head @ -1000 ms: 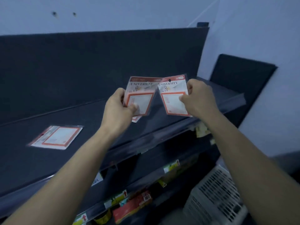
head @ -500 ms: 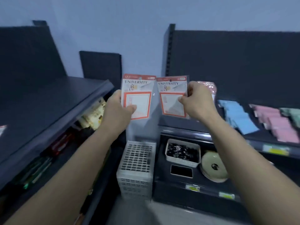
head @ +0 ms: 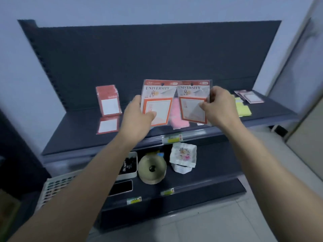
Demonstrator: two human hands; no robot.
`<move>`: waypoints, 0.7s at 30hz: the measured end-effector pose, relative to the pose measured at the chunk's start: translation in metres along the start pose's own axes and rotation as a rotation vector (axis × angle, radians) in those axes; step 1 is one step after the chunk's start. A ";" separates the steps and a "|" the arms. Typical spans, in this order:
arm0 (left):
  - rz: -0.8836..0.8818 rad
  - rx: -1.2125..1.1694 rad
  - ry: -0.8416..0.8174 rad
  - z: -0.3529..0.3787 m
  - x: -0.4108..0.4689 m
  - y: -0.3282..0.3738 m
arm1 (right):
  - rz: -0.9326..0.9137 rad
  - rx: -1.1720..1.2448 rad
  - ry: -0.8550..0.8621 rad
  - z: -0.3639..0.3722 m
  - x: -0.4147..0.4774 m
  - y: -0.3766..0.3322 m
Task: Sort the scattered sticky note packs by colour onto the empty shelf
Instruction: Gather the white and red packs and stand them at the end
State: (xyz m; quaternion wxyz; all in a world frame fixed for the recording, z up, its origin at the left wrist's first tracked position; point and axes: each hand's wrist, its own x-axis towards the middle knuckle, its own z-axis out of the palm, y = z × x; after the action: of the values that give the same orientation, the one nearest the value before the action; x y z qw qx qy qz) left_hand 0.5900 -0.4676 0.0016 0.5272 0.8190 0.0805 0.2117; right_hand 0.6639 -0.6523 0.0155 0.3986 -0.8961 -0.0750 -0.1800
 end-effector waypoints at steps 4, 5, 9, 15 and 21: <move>0.019 -0.018 -0.090 0.081 0.015 0.026 | 0.096 -0.024 0.051 -0.050 0.024 0.063; 0.024 -0.029 -0.115 0.102 0.019 0.033 | 0.117 -0.027 0.077 -0.063 0.028 0.079; 0.047 -0.054 -0.210 0.180 0.036 0.058 | 0.217 -0.032 0.172 -0.108 0.044 0.140; 0.057 -0.084 -0.303 0.280 0.068 0.073 | 0.295 -0.081 0.317 -0.154 0.073 0.210; 0.068 -0.134 -0.332 0.353 0.131 0.084 | 0.312 -0.124 0.373 -0.170 0.138 0.258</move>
State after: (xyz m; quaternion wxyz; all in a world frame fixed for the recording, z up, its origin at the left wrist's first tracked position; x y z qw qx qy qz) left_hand 0.8522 -0.7507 -0.0135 0.5791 0.8080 -0.0498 0.0964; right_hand 0.8181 -0.9532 -0.0041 0.3730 -0.8709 0.1501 -0.2827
